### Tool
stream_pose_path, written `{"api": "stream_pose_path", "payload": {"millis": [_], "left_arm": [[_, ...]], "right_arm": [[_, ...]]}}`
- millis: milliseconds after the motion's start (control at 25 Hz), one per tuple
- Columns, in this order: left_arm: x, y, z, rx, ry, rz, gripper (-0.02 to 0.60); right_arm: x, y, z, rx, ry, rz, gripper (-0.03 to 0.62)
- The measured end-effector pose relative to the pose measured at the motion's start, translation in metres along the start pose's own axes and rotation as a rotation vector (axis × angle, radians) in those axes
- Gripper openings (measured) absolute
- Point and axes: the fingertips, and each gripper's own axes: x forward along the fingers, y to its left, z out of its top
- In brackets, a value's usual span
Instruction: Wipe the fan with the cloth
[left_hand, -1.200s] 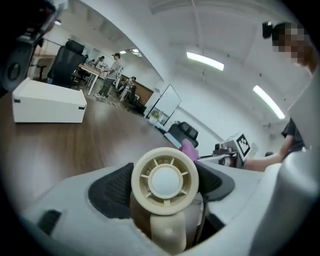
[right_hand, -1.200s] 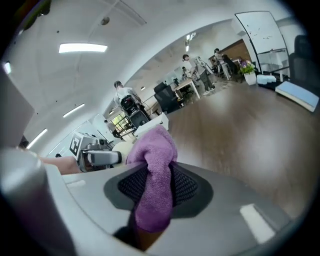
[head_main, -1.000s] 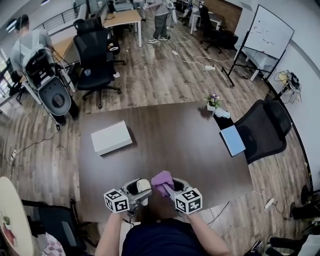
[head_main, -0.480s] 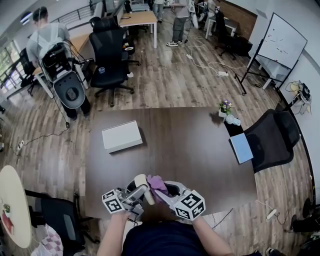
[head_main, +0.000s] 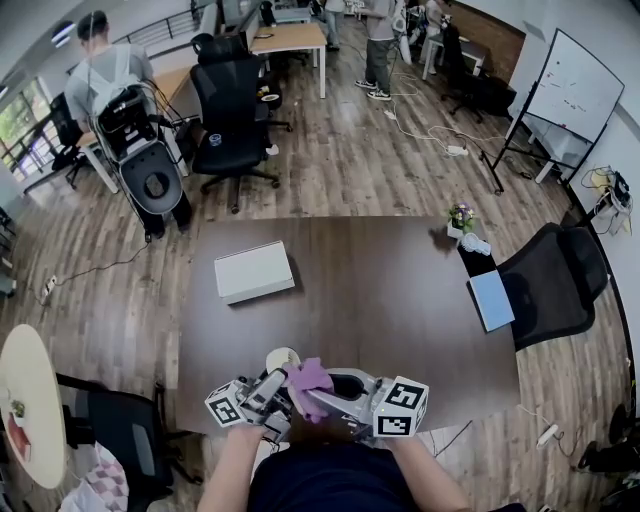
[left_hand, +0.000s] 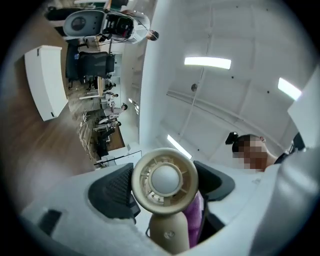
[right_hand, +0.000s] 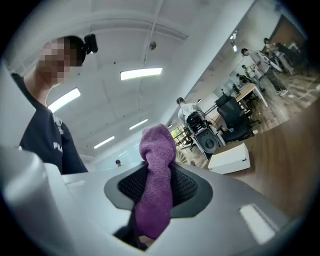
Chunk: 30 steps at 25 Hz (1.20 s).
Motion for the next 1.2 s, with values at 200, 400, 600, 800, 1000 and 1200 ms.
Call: {"api": "stream_pose_path", "payload": {"millis": [200, 400, 600, 800, 1000, 1200], "left_arm": [[0.006, -0.011, -0.009, -0.064, 0.0, -0.069, 0.374], [0.009, -0.013, -0.018, -0.133, 0.004, -0.1, 0.375], [0.009, -0.003, -0.009, -0.183, -0.074, -0.085, 0.374], [0.005, 0.004, 0.016, -0.212, -0.174, -0.078, 0.374], [0.0, 0.009, 0.043, -0.213, -0.26, -0.064, 0.374], [-0.001, 0.012, 0.047, -0.206, -0.259, -0.04, 0.374]], "right_arm": [[0.0, -0.02, 0.041, 0.116, -0.16, -0.036, 0.132], [0.009, -0.034, 0.067, 0.099, -0.235, -0.093, 0.13], [0.01, -0.04, 0.059, 0.099, -0.218, -0.129, 0.13], [0.01, -0.026, 0.029, 0.102, -0.112, -0.098, 0.13], [0.012, -0.01, -0.005, 0.029, 0.045, -0.077, 0.132], [0.017, 0.008, -0.012, -0.085, 0.12, -0.063, 0.132]]}}
